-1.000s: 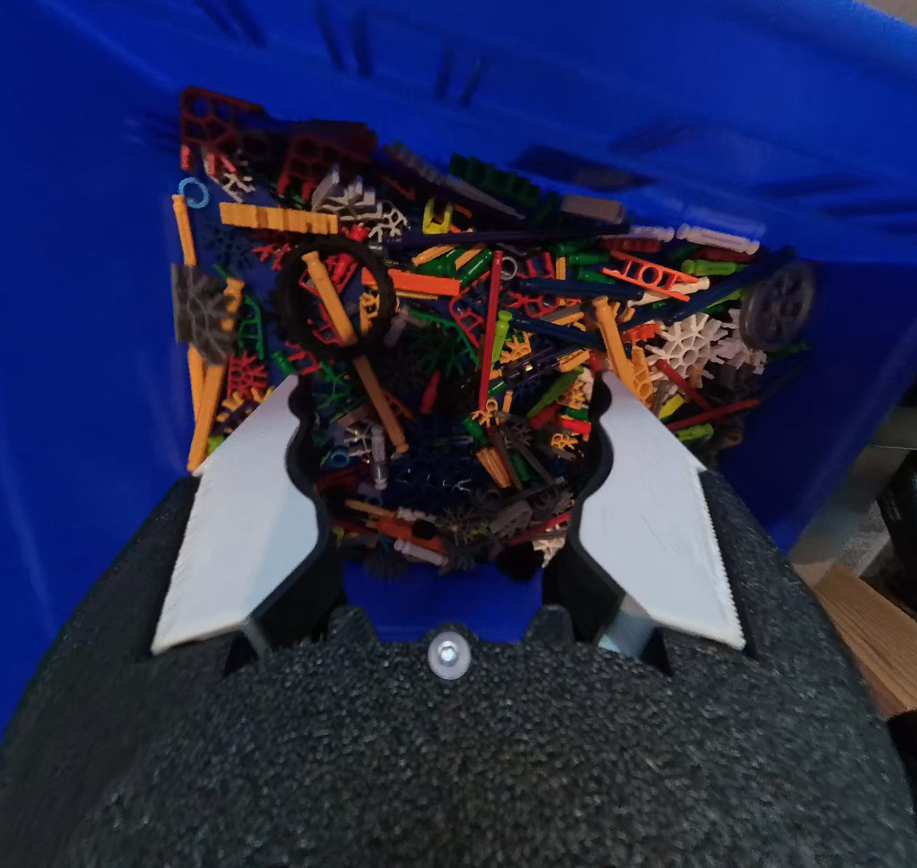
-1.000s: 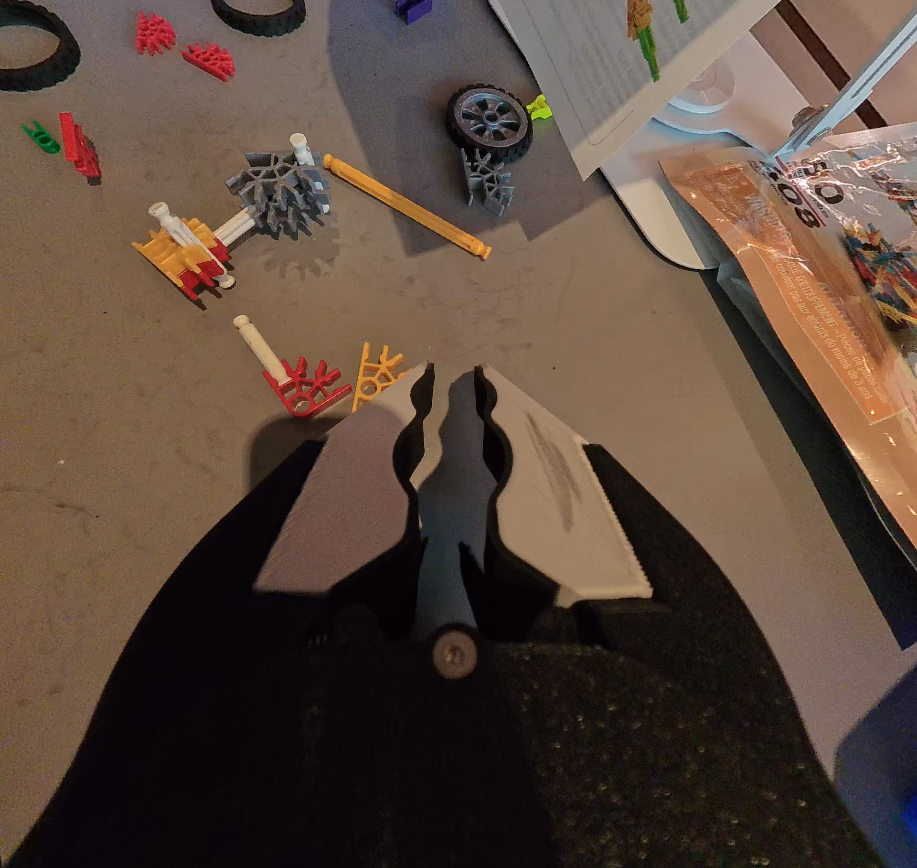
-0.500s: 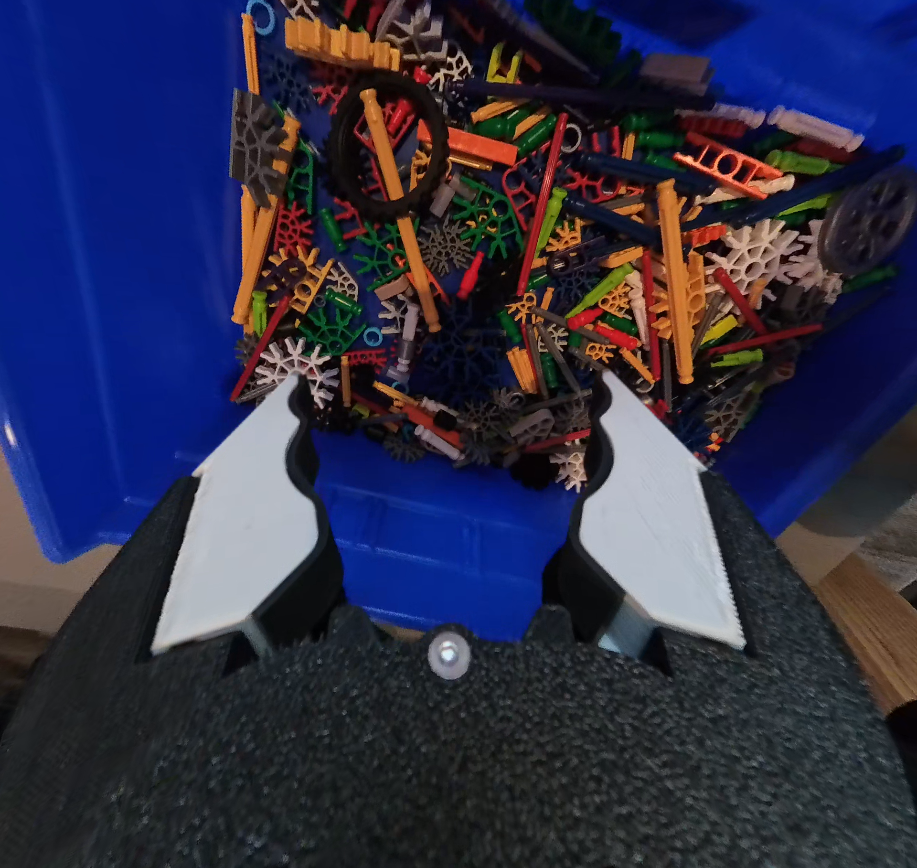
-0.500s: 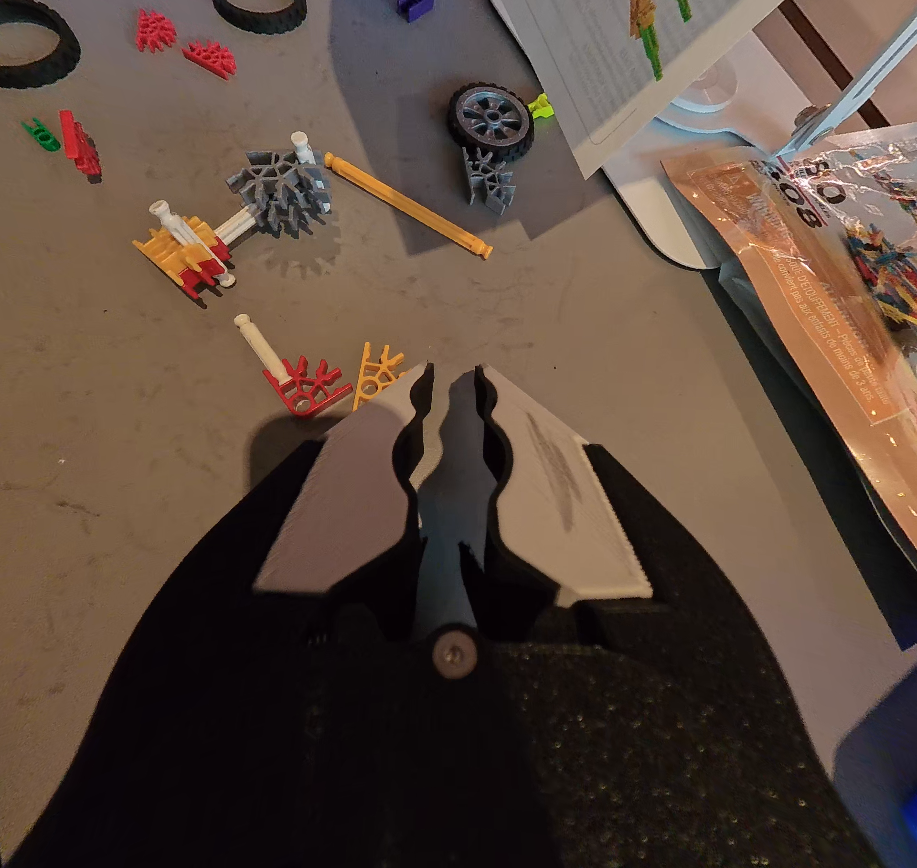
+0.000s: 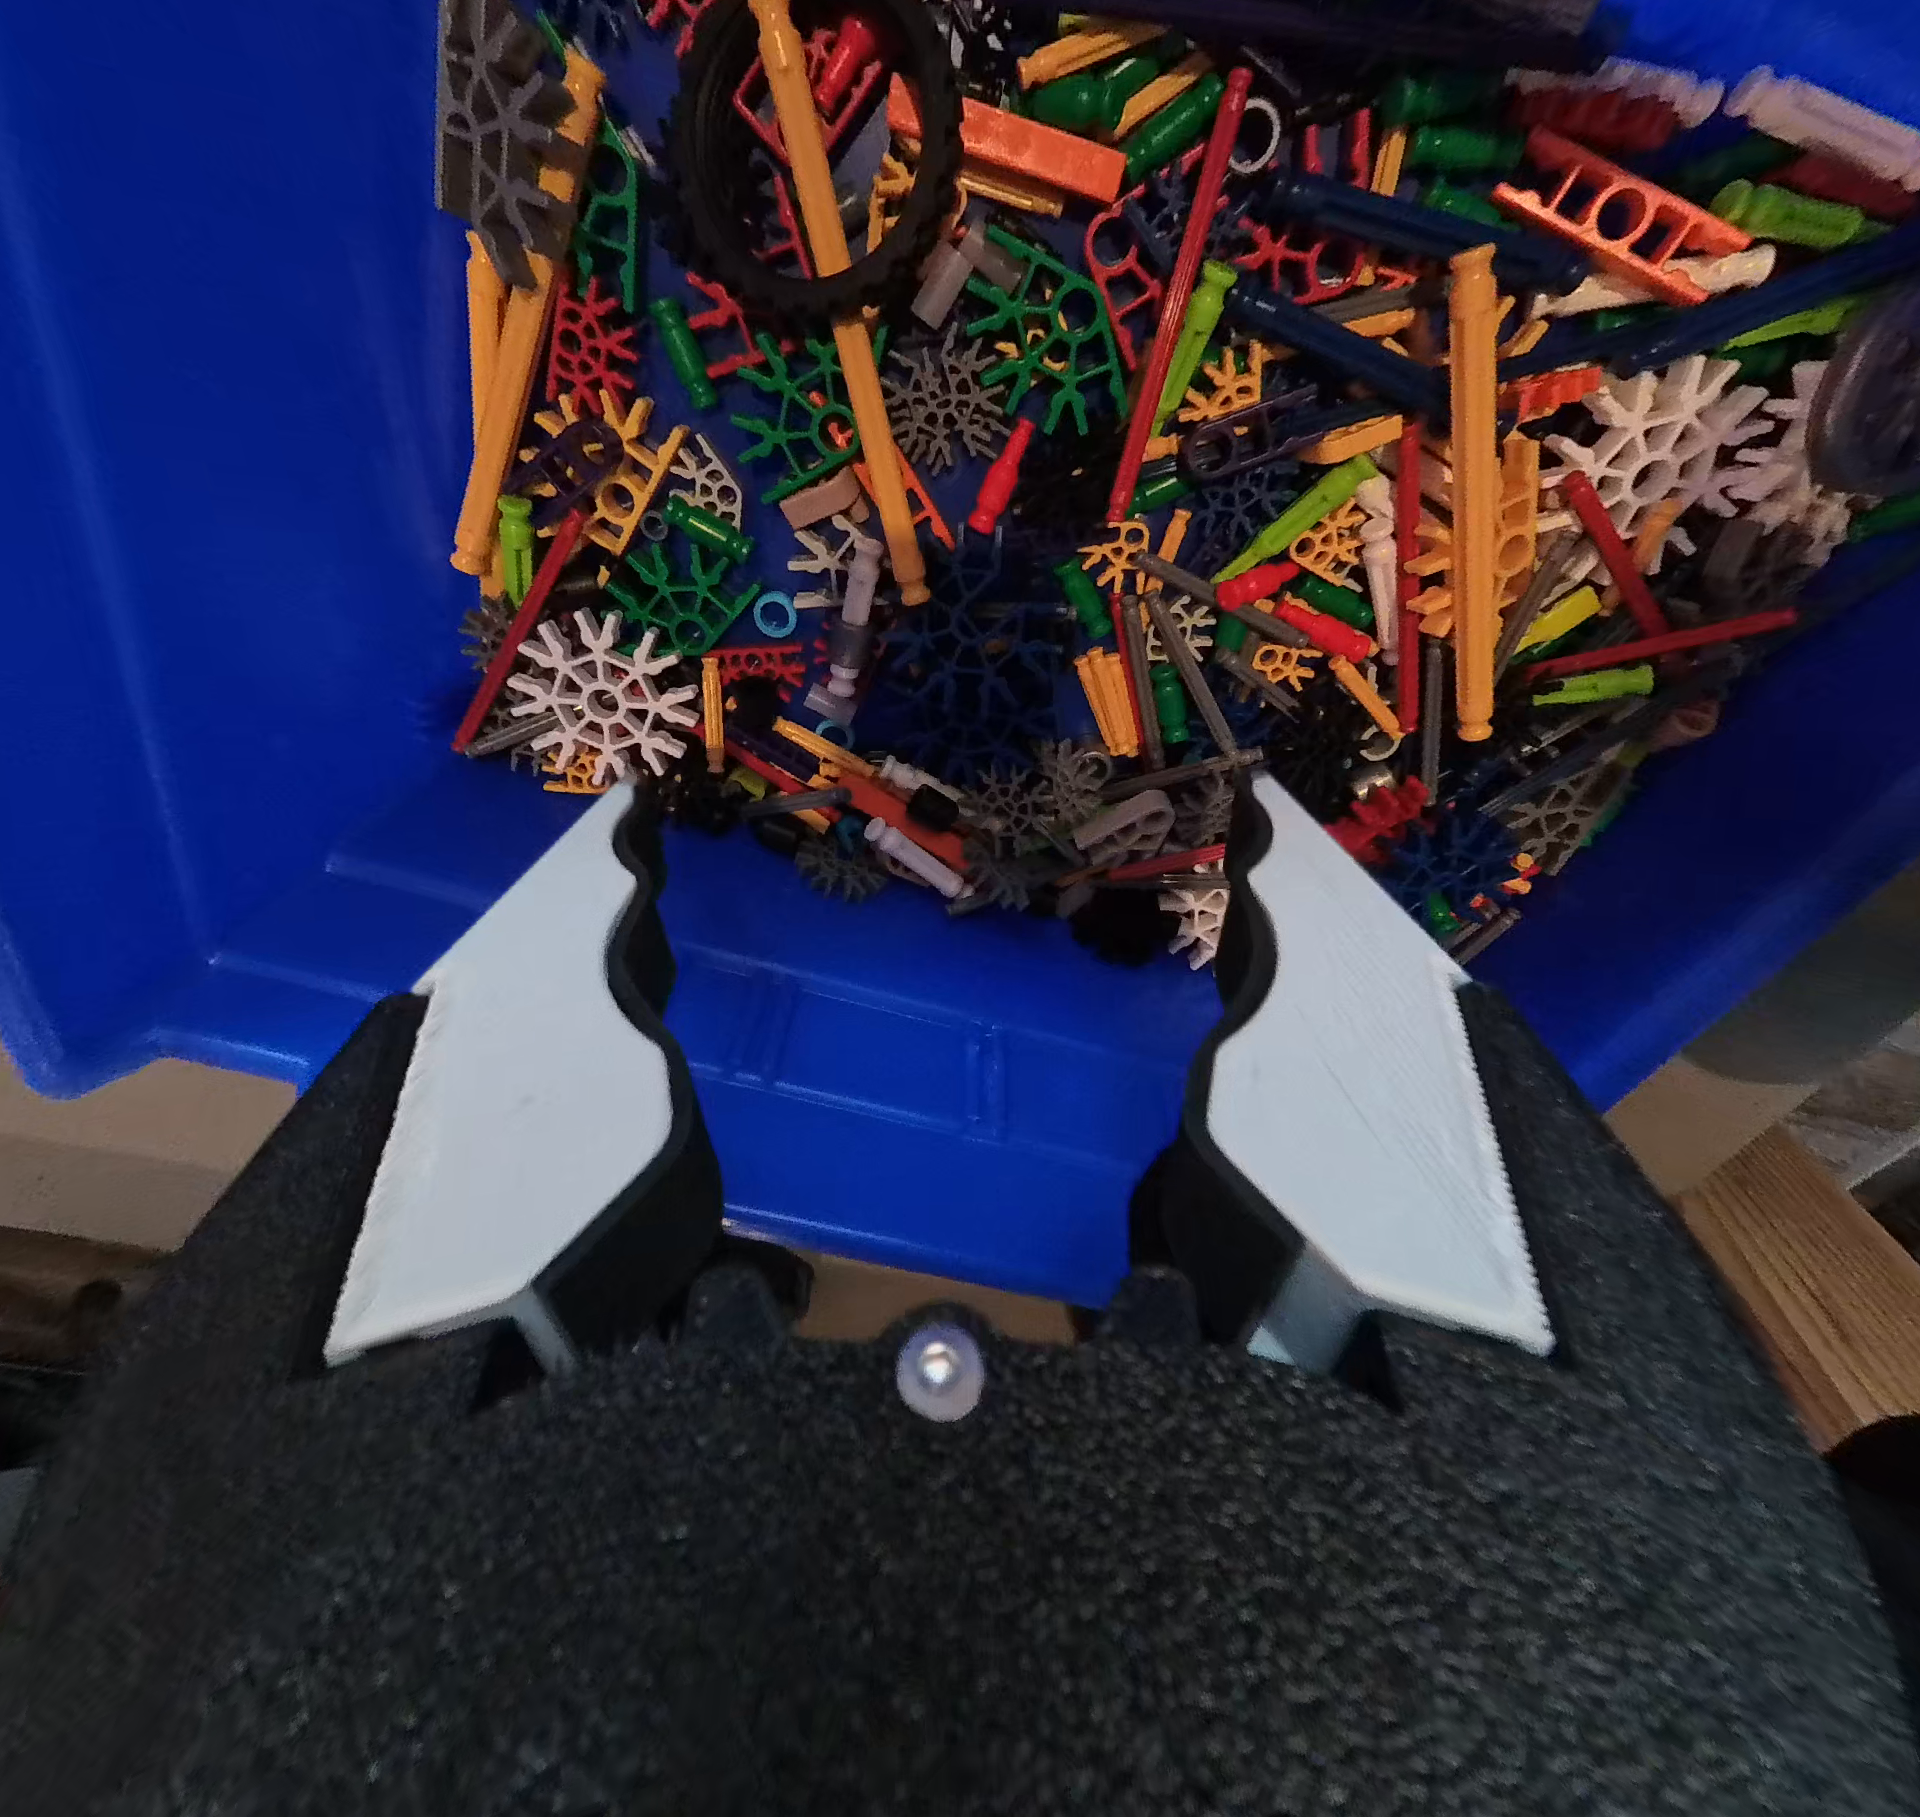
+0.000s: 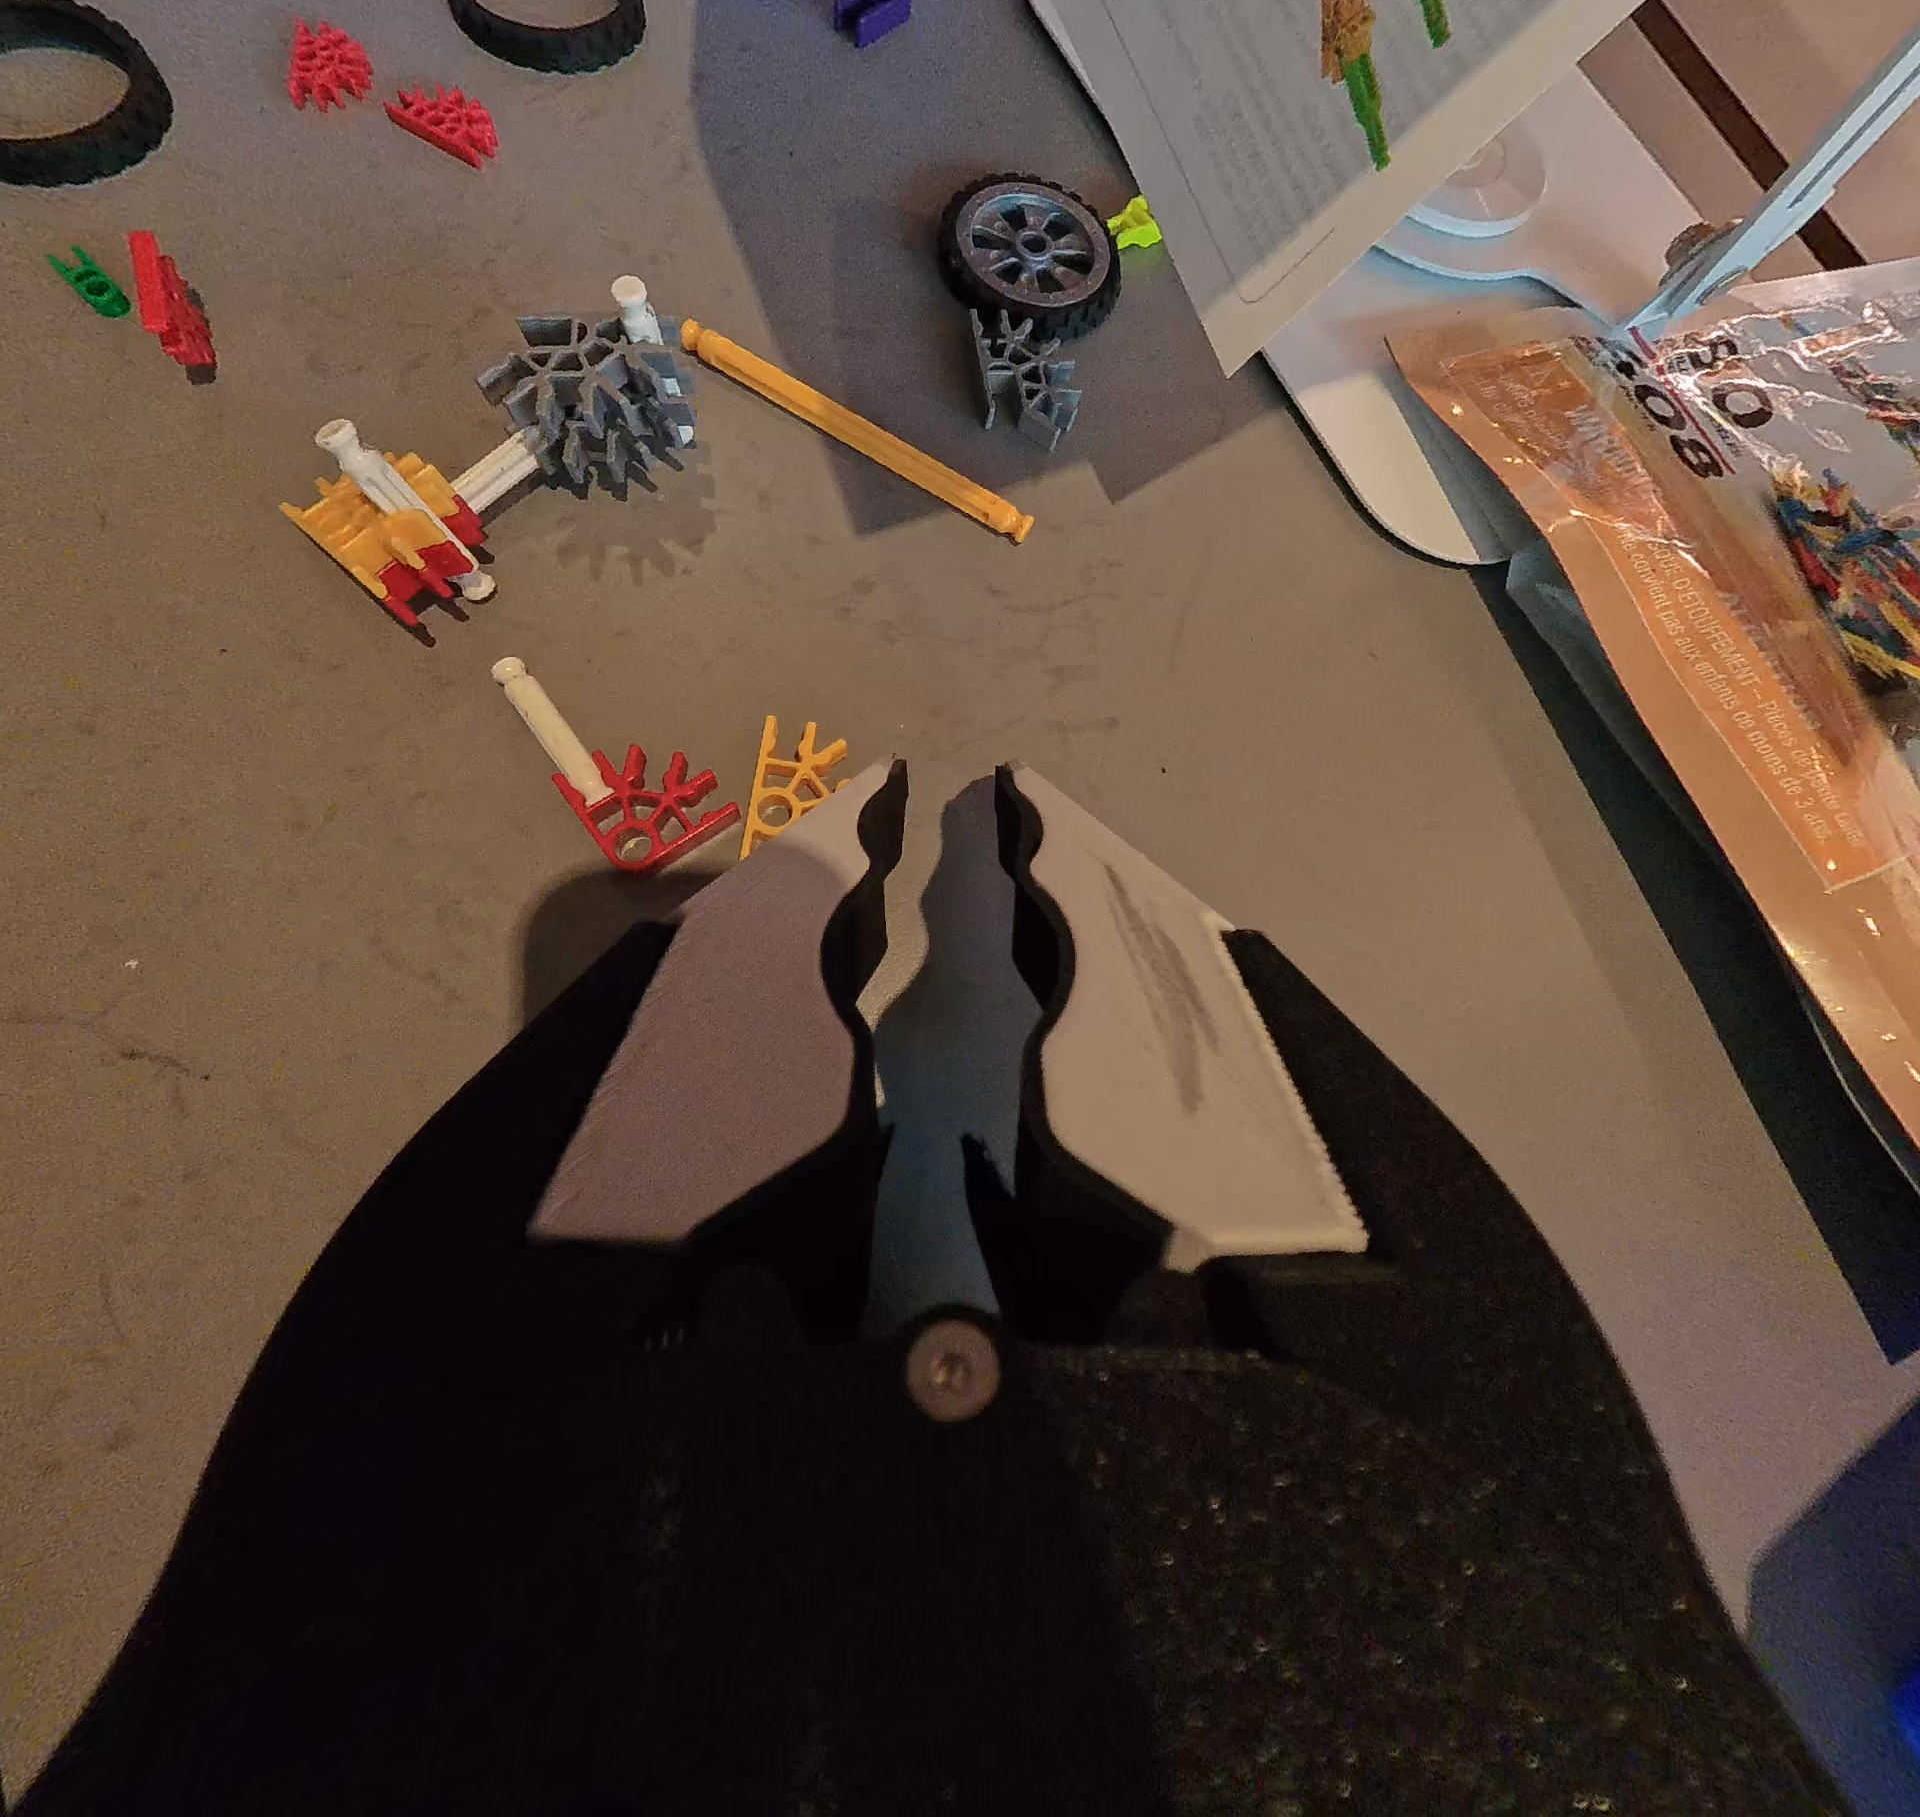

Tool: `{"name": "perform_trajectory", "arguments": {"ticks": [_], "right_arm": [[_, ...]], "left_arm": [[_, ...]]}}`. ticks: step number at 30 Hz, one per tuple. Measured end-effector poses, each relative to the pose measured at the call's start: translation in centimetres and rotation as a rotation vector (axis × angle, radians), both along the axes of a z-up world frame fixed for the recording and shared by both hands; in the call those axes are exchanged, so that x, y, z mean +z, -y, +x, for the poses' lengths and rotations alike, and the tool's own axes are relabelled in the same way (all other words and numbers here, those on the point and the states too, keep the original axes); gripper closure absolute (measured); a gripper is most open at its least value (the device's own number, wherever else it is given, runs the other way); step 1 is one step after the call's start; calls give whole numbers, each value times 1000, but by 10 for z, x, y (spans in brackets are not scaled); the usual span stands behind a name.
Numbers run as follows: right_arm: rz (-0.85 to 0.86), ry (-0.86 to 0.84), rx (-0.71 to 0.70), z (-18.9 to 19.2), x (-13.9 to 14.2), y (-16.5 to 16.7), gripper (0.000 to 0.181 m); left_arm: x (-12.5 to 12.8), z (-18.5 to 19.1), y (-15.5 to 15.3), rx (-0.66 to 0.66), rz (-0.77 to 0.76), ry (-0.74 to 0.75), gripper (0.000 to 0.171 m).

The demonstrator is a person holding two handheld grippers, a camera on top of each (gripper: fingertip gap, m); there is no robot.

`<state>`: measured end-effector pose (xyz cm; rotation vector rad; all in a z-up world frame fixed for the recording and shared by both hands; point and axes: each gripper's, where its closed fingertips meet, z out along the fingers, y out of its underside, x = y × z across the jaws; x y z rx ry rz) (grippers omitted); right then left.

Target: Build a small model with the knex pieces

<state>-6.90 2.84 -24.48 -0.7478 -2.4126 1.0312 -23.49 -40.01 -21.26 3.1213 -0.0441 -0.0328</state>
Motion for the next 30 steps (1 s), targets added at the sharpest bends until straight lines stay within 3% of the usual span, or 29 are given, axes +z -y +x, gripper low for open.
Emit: {"name": "perform_trajectory", "arguments": {"ticks": [6, 25, 28, 30], "right_arm": [[2, 0, 2, 0, 0, 0, 165], [20, -19, 25, 4, 0, 2, 165], [21, -22, 31, 5, 0, 2, 165], [19, -22, 34, 6, 0, 3, 165]], "left_arm": [[-5, 3, 3, 14, -51, 32, 65], [-35, 21, 11, 82, -283, 176, 43], [-32, 28, 2, 88, -247, 209, 45], [-29, 30, -4, 92, -214, 226, 55]]}}
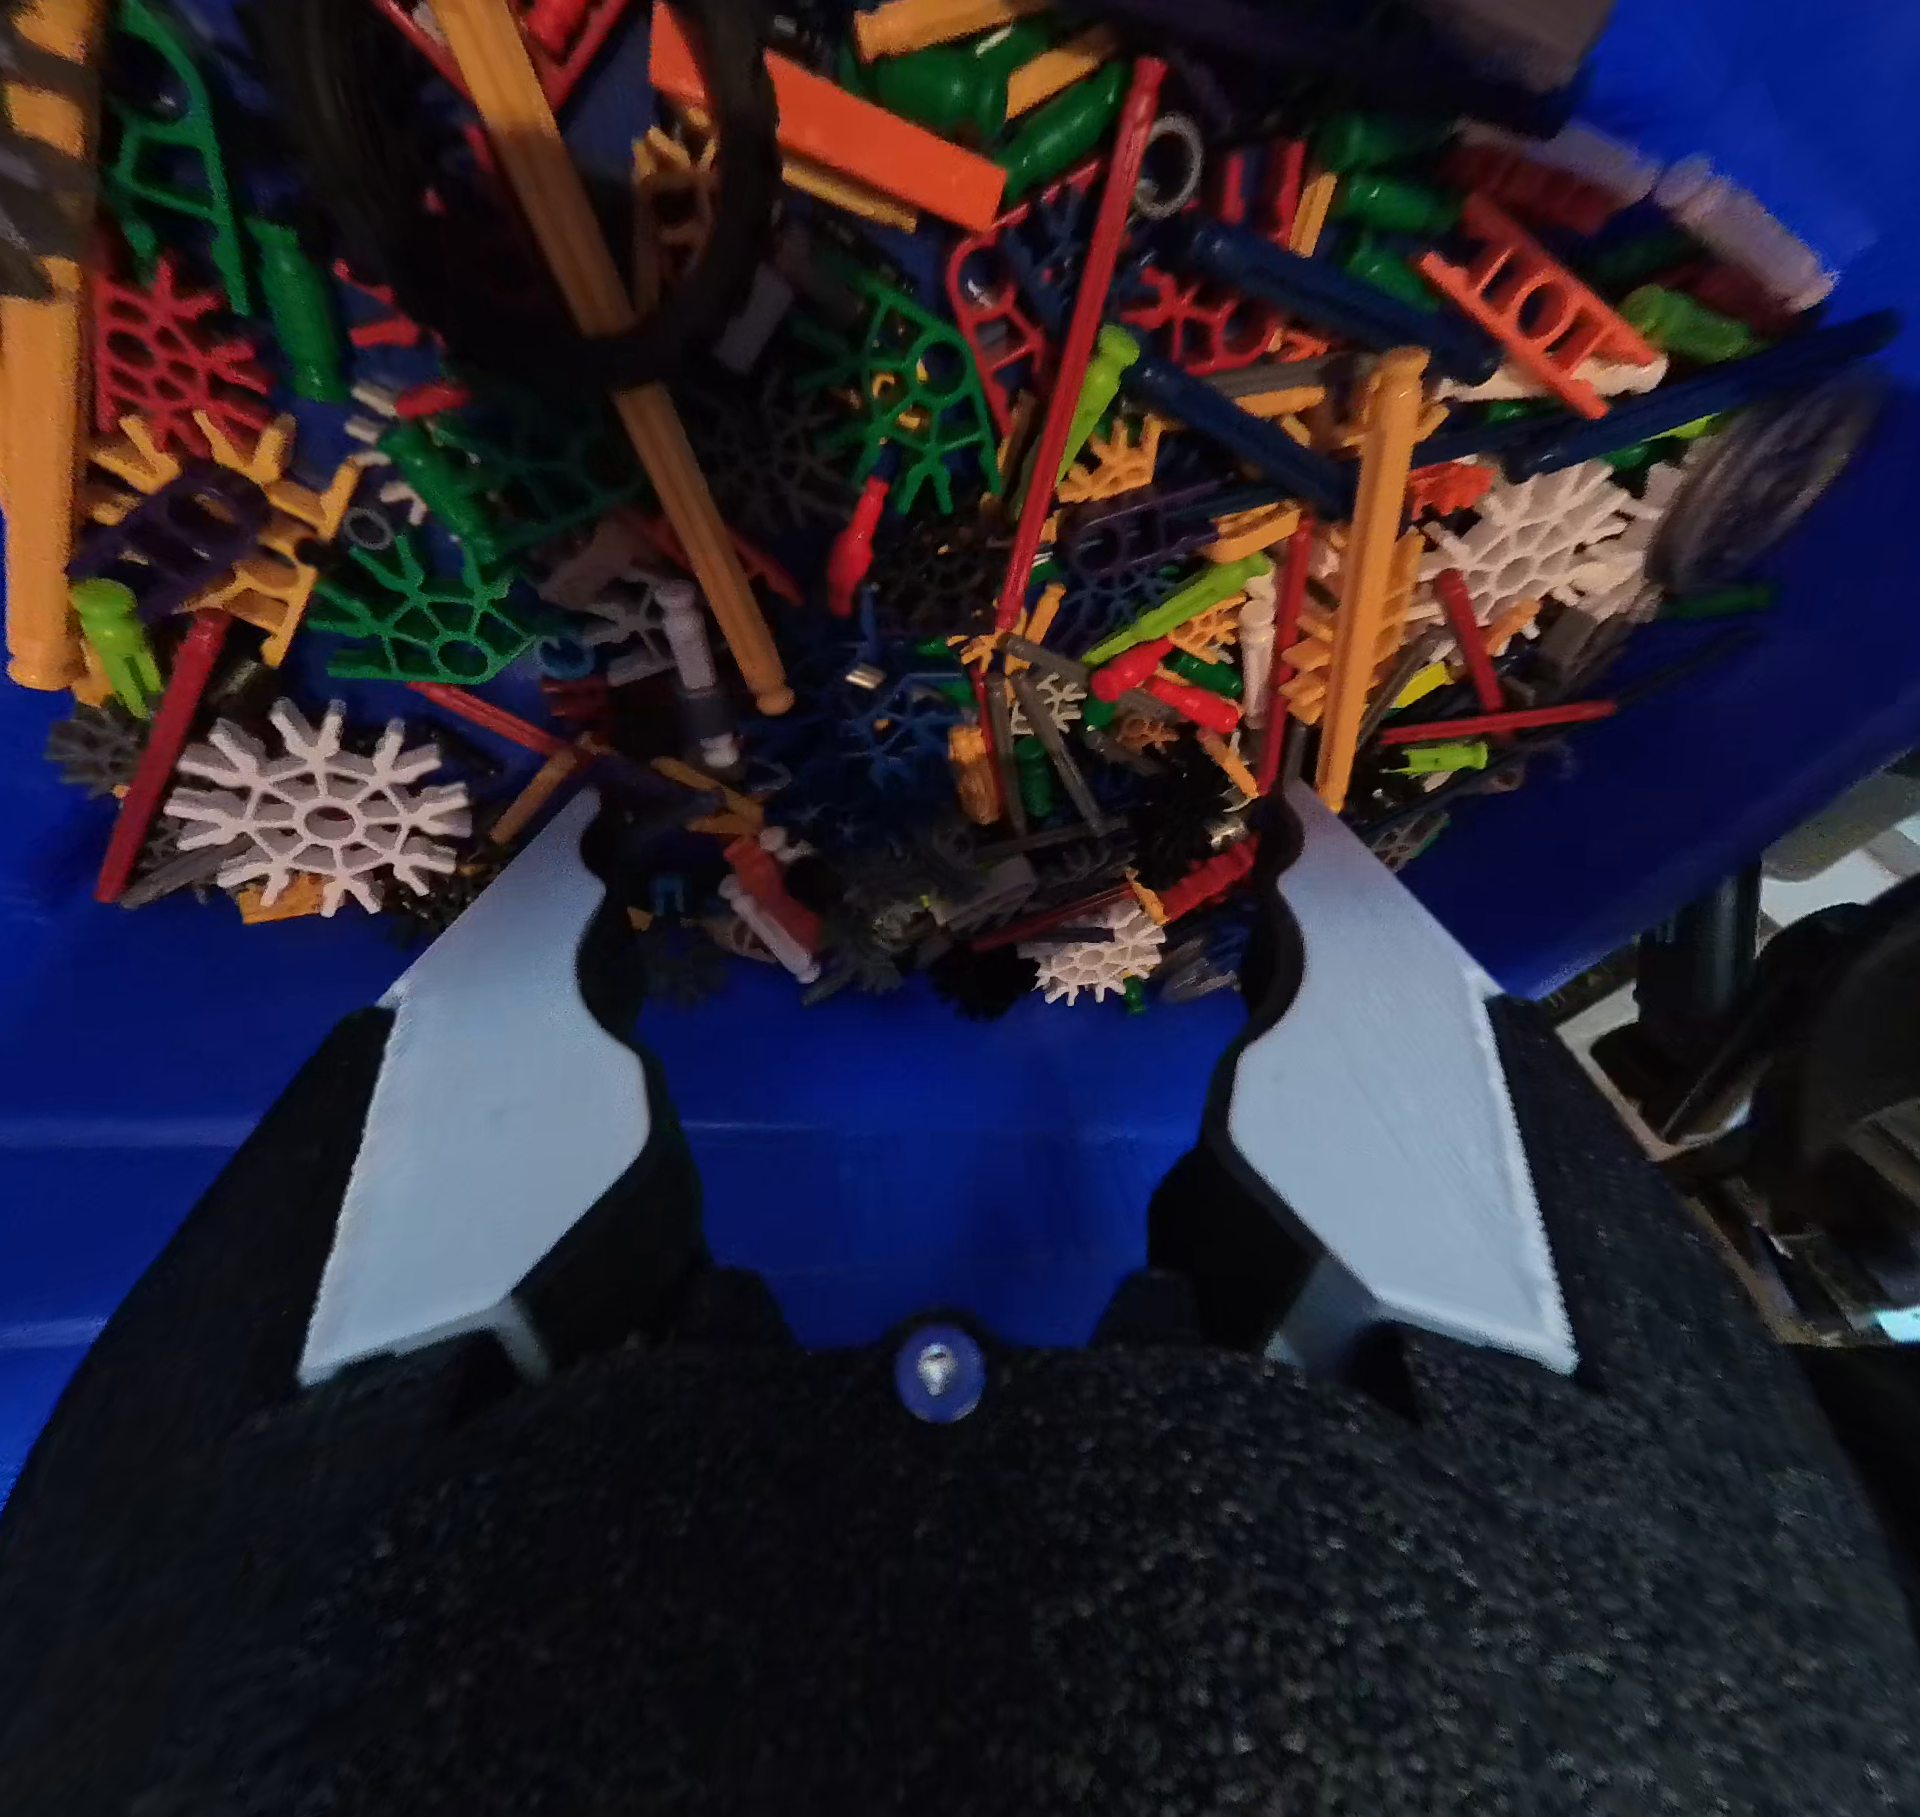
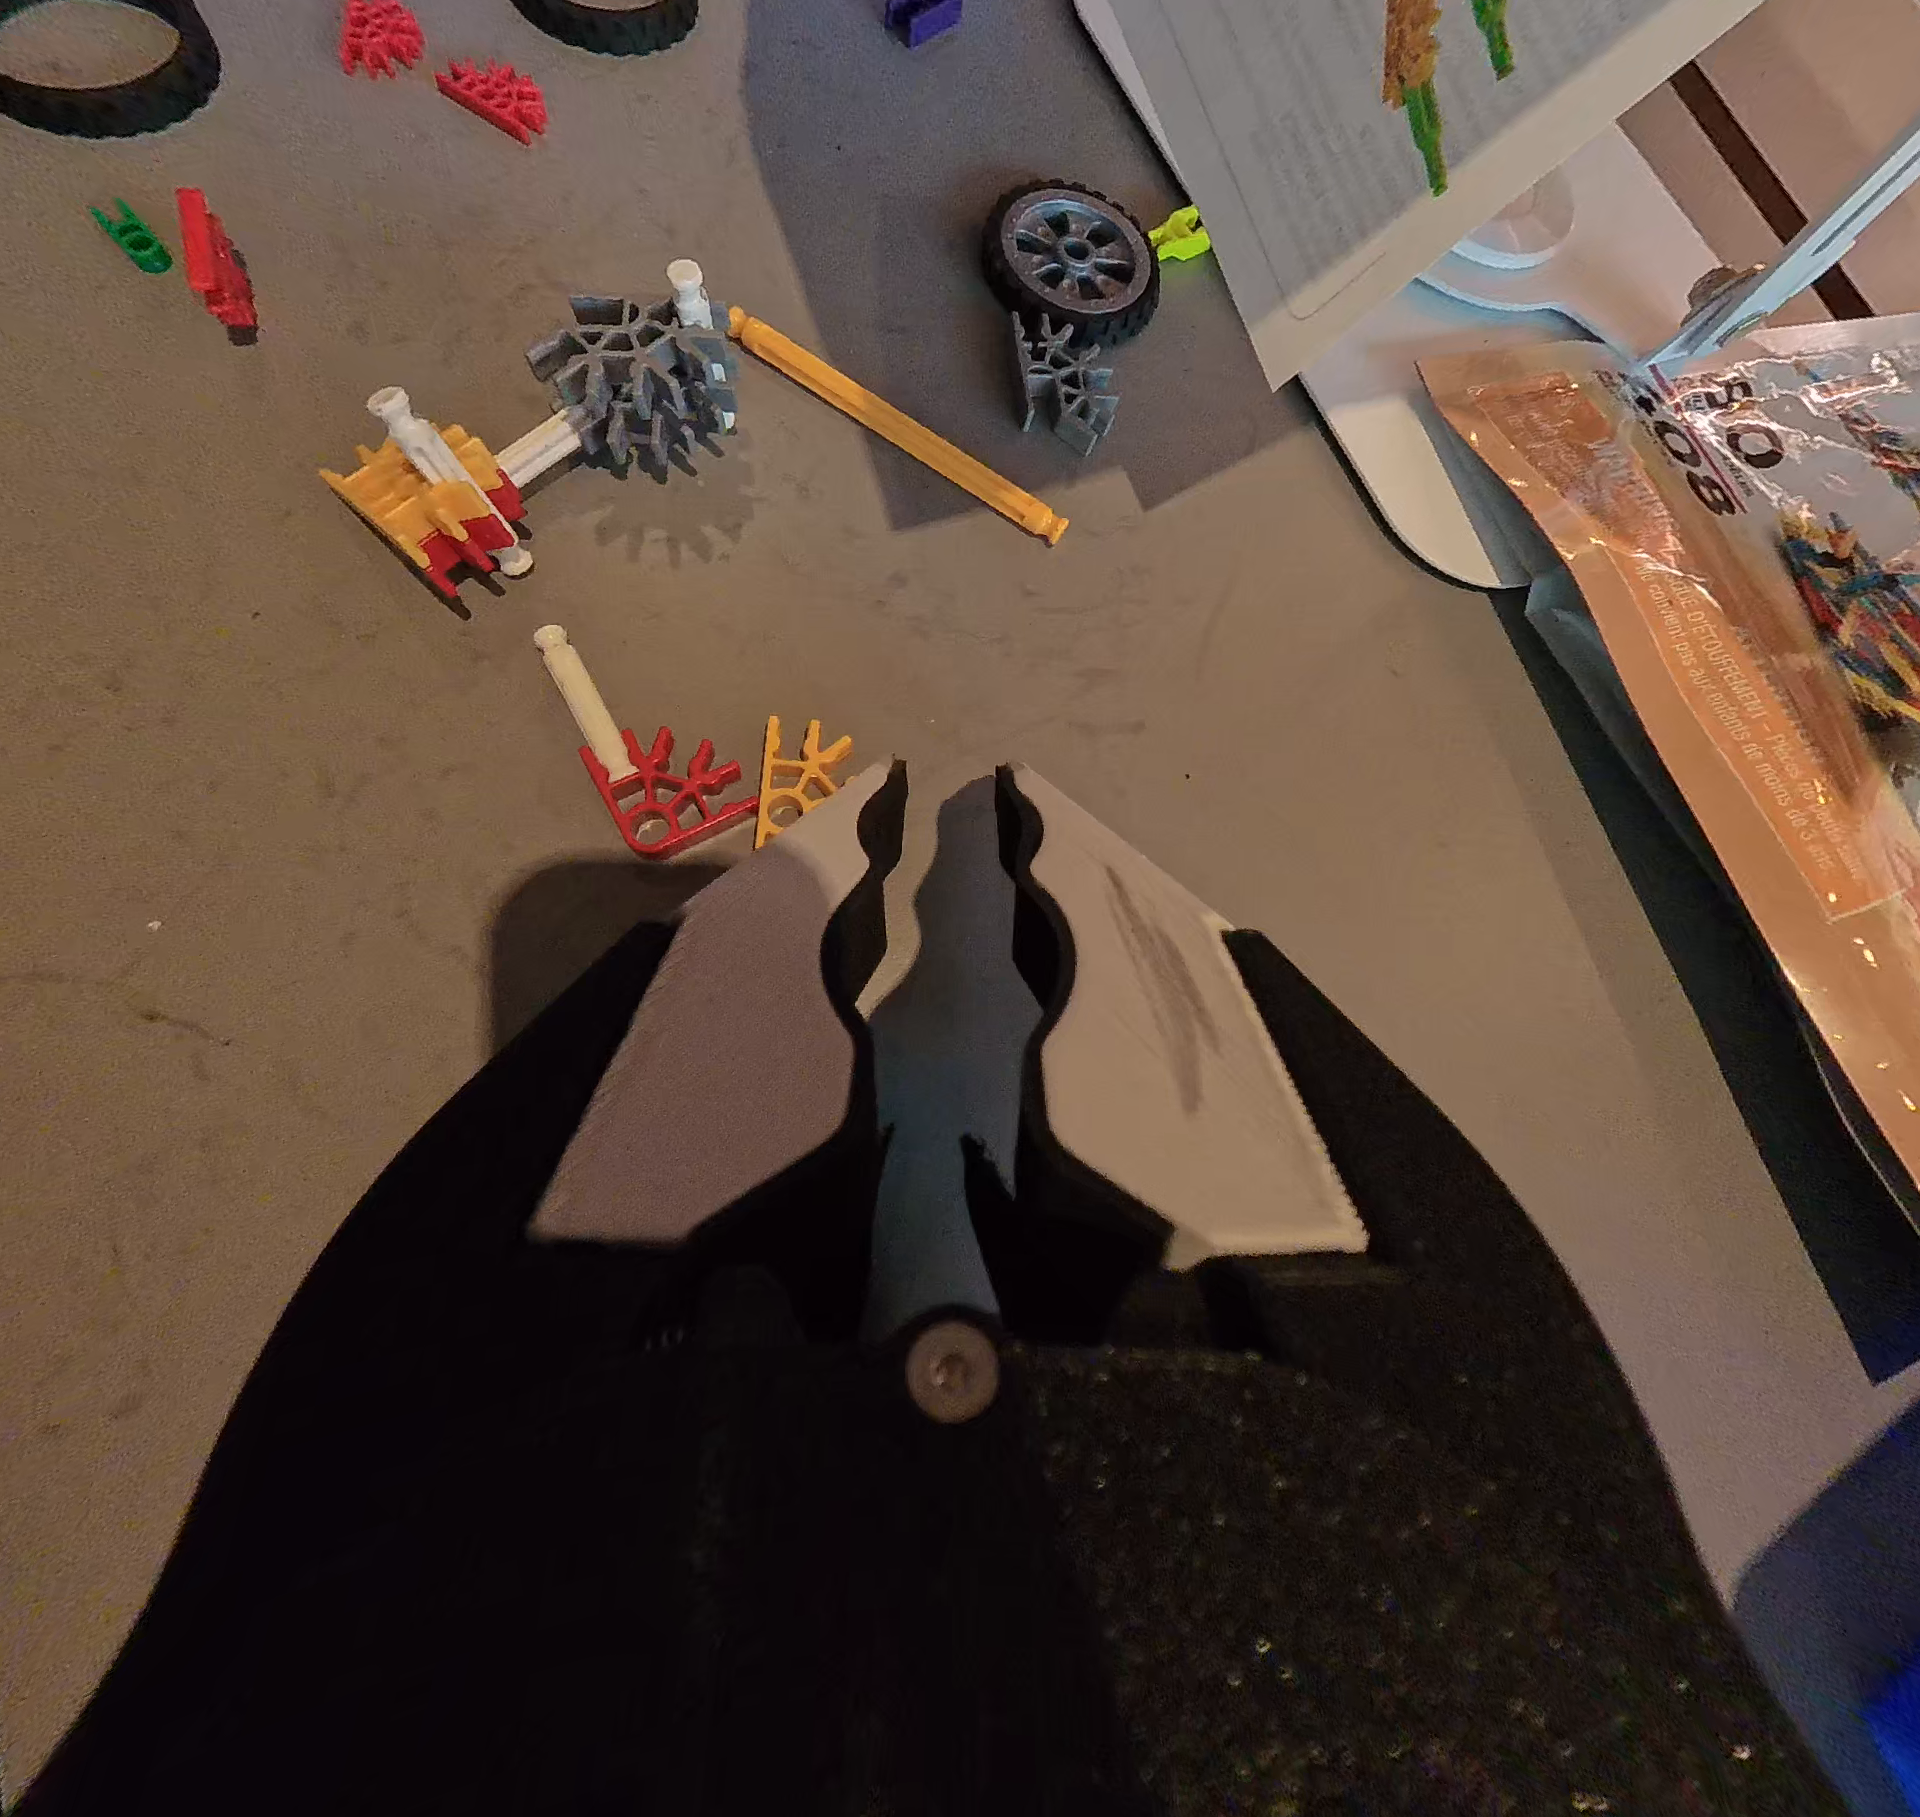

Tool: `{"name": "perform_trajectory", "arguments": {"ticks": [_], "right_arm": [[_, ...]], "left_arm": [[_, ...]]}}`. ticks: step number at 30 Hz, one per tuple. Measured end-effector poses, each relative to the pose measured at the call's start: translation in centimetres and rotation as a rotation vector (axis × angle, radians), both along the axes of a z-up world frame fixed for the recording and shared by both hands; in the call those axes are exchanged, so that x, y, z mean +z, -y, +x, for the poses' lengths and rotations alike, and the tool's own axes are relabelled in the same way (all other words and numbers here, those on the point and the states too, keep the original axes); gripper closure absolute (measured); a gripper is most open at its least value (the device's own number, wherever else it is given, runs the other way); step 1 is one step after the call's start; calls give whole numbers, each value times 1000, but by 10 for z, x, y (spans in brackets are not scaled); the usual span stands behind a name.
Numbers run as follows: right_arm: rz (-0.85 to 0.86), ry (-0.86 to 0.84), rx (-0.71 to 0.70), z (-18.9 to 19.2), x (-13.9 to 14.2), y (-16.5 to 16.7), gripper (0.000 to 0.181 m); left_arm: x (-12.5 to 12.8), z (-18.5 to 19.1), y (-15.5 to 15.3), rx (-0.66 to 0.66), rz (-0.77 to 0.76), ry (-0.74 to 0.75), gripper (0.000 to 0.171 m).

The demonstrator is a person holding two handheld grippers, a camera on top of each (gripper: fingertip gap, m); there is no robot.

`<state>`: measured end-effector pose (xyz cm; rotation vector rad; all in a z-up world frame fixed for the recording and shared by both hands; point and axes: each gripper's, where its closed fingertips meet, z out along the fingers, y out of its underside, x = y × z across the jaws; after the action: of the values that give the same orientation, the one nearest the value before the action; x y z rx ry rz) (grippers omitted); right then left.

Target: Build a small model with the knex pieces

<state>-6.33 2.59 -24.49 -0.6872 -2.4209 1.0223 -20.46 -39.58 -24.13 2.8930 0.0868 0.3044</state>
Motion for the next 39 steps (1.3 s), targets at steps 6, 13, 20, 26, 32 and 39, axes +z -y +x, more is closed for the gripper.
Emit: {"name": "perform_trajectory", "arguments": {"ticks": [6, 13, 20, 26, 32, 39], "right_arm": [[3, -5, 5, 1, 0, 0, 165], [5, -6, 6, 2, 0, 0, 165], [4, -7, 8, 2, 0, 0, 165], [3, -6, 9, 2, 0, 1, 165], [2, -6, 10, 2, 0, 1, 165], [-3, -4, 12, 3, 1, 1, 164]], "left_arm": [[11, 7, -12, -11, 75, 8, 67], [40, -2, -12, 12, 182, -87, 71], [68, -17, 10, 74, 214, -177, 69], [73, -18, 21, 89, 211, -201, 67], [68, -14, 21, 72, 200, -206, 67], [65, -9, 19, 54, 191, -198, 69]]}}
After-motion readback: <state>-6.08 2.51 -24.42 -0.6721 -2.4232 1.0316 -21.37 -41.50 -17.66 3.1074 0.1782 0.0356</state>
